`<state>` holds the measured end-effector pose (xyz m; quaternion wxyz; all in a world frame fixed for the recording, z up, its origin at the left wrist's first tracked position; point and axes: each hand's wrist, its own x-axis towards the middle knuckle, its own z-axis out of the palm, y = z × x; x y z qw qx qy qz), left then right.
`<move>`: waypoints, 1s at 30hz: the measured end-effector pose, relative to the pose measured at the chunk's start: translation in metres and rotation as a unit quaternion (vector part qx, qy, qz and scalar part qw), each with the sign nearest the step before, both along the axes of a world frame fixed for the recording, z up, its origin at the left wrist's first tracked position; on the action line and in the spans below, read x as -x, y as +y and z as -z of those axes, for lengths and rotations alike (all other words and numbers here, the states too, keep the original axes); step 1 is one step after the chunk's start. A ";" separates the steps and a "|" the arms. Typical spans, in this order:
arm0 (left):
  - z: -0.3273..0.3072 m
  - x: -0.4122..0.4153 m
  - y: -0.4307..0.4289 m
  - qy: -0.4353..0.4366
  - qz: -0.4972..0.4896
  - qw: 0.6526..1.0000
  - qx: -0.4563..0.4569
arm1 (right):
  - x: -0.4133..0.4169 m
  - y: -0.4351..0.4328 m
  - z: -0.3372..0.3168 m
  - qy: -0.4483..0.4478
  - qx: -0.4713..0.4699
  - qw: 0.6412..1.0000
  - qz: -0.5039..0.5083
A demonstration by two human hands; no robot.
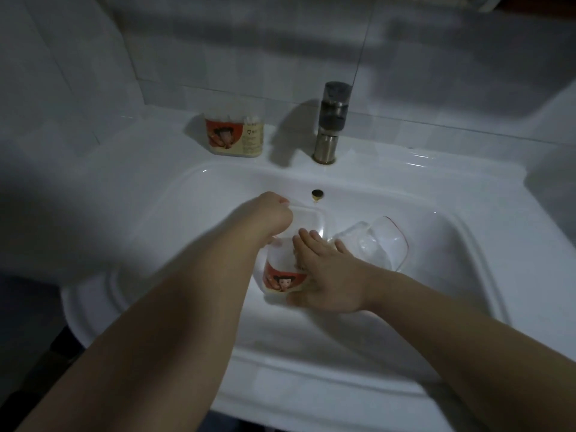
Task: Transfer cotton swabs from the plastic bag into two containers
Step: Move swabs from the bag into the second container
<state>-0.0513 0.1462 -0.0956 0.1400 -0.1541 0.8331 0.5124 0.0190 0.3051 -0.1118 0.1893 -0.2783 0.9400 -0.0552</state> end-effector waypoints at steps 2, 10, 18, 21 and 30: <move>0.000 0.002 0.001 0.016 0.017 0.999 0.046 | 0.005 0.005 -0.013 0.004 0.064 0.998 0.023; 0.004 0.007 -0.003 0.094 0.072 0.962 0.245 | 0.034 0.066 -0.059 0.152 -0.031 0.977 0.148; 0.006 0.001 0.017 0.281 0.098 0.929 0.218 | 0.031 0.077 -0.021 0.043 -0.001 0.993 0.107; 0.002 -0.004 0.028 0.328 0.146 0.918 0.171 | 0.033 0.072 -0.011 0.063 0.006 0.996 0.056; 0.003 -0.017 0.055 0.342 0.315 0.872 0.156 | 0.028 0.059 -0.003 0.077 -0.087 0.991 -0.064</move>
